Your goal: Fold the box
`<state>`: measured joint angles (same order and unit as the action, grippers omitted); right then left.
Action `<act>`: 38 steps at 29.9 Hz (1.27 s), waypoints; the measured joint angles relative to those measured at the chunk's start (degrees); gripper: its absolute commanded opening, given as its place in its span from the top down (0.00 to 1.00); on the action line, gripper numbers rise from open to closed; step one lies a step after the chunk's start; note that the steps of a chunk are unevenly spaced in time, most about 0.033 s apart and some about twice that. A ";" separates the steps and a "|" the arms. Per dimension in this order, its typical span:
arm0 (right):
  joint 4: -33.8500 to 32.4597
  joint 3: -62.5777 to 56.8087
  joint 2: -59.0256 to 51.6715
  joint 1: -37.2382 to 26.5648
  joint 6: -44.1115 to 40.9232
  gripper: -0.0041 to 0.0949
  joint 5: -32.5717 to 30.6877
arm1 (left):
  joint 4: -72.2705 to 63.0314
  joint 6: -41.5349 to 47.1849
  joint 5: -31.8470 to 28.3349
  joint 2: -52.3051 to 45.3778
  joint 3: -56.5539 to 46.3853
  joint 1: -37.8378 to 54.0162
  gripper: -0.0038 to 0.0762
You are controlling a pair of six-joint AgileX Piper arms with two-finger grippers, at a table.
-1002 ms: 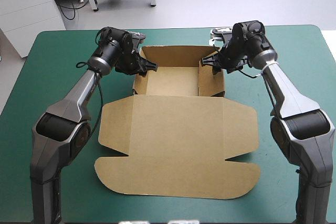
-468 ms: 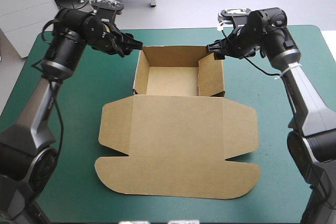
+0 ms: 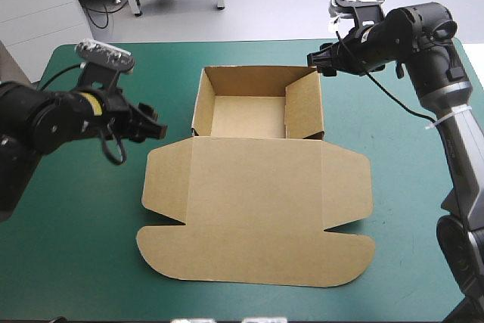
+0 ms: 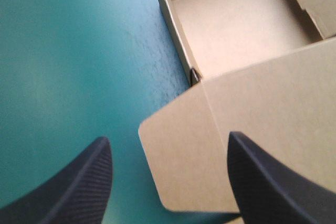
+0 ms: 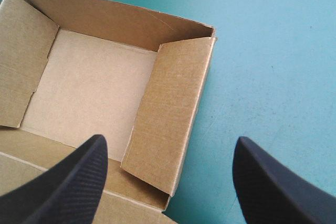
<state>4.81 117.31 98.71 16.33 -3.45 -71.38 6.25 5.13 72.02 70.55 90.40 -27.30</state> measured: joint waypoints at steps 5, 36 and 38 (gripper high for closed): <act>-0.18 0.00 2.05 0.00 0.01 0.32 0.00 | 0.12 0.00 0.00 -9.78 -11.71 -0.11 0.39; 0.93 -0.06 23.13 0.00 -4.23 0.46 0.33 | 0.58 0.00 0.02 -30.83 -27.51 -0.11 0.39; 1.07 -0.06 23.44 0.00 -4.28 0.56 0.33 | 0.58 0.00 0.02 -30.83 -27.51 -0.11 0.39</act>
<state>5.89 117.25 122.14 16.33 -7.73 -71.05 6.83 5.13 72.04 39.72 62.88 -27.41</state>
